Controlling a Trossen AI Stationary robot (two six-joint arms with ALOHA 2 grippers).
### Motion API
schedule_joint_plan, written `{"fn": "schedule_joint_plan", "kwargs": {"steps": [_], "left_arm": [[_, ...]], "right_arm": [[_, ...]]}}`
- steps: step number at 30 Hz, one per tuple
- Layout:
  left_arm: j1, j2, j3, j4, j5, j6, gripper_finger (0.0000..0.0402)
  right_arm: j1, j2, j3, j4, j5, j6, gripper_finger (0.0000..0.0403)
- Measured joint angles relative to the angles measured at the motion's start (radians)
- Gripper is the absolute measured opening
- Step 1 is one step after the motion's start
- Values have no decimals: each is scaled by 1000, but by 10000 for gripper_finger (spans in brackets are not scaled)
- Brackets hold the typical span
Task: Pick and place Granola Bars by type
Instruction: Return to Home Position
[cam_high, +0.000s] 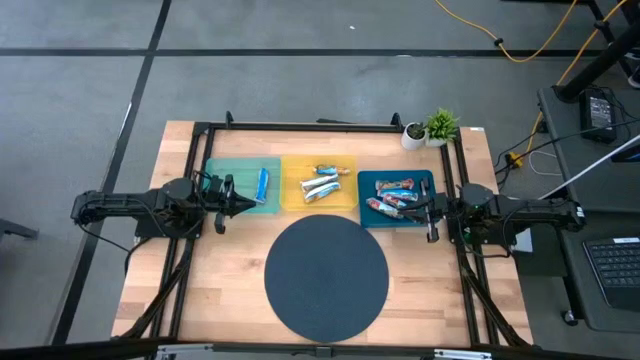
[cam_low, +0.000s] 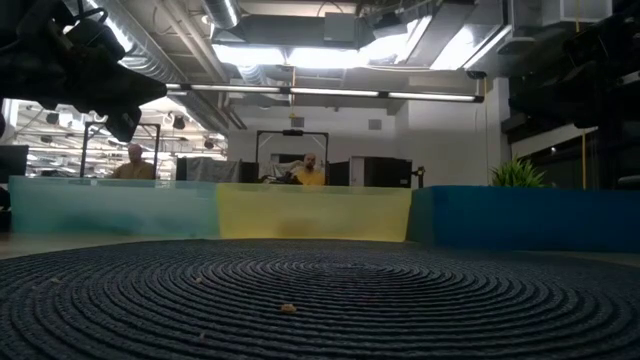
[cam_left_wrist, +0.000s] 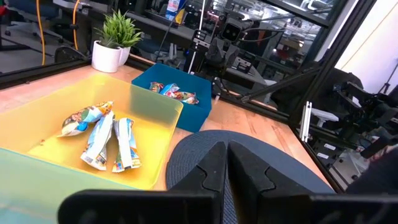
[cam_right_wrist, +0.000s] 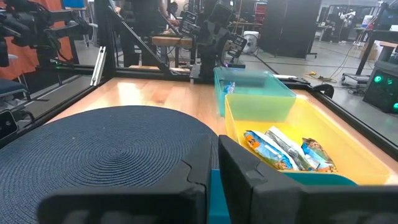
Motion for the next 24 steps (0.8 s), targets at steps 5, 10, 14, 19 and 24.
{"fn": "schedule_joint_plan", "kwargs": {"steps": [5, 10, 14, 19, 24], "left_arm": [[0, 0, 0, 0, 0, 0, 12], [0, 0, 0, 0, 0, 0, 10], [0, 0, 0, 0, 0, 0, 8], [0, 0, 0, 0, 0, 0, 13], [0, 0, 0, 0, 0, 0, 10]], "right_arm": [[0, 0, 0, 0, 0, 0, 34], [0, 0, 0, 0, 0, 1, 34], [0, 0, 0, 0, 0, 1, 34], [0, 0, 0, 0, 0, 0, 34], [0, 0, 0, 0, 0, 0, 34]]}}
